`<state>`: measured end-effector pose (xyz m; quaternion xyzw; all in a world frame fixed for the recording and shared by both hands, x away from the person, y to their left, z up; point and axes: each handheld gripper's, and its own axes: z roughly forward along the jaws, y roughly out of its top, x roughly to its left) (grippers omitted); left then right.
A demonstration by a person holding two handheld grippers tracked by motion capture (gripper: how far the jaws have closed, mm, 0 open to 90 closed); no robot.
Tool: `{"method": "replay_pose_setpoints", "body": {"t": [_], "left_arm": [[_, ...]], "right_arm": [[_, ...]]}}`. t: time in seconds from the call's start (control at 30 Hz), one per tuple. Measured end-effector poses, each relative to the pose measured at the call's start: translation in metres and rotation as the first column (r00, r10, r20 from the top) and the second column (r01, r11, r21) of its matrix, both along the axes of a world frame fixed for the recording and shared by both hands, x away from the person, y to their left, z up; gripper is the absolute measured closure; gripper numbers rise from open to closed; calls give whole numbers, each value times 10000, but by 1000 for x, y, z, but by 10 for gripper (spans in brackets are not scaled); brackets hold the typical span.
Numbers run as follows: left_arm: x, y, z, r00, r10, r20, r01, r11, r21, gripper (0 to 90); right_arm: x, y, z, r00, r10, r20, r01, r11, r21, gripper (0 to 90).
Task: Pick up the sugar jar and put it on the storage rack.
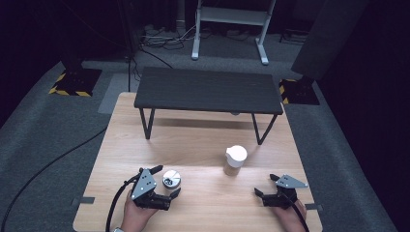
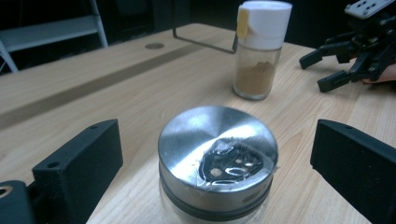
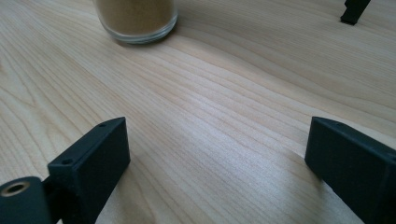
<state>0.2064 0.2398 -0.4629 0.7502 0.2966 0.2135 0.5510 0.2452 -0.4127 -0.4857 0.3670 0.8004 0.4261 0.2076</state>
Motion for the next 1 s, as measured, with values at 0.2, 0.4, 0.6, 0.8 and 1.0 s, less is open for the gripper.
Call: {"method": "replay_pose_setpoints", "body": {"t": [0.2, 0.4, 0.6, 0.8, 1.0], "left_arm": [[0, -11, -7, 9990, 354, -290, -343, 9987, 388, 37], [5, -19, -11, 9944, 635, -844, -560, 9945, 885, 77], [3, -17, -21, 9958, 533, -744, -470, 9954, 836, 216], [-4, -16, -43, 9985, 540, -43, -538, 9980, 331, 307], [-5, -15, -49, 9984, 558, 92, -559, 9983, 153, 310]], "right_arm": [[0, 0, 0, 10000, -1, 1, 1, 10000, 2, 64], [0, 0, 0, 10000, -4, 2, 4, 10000, 0, 64], [0, 0, 0, 10000, -4, 9, 4, 10000, -6, 65], [0, 0, 0, 10000, -5, 8, 5, 10000, -7, 65], [0, 0, 0, 10000, -5, 10, 5, 10000, -7, 65]]}}
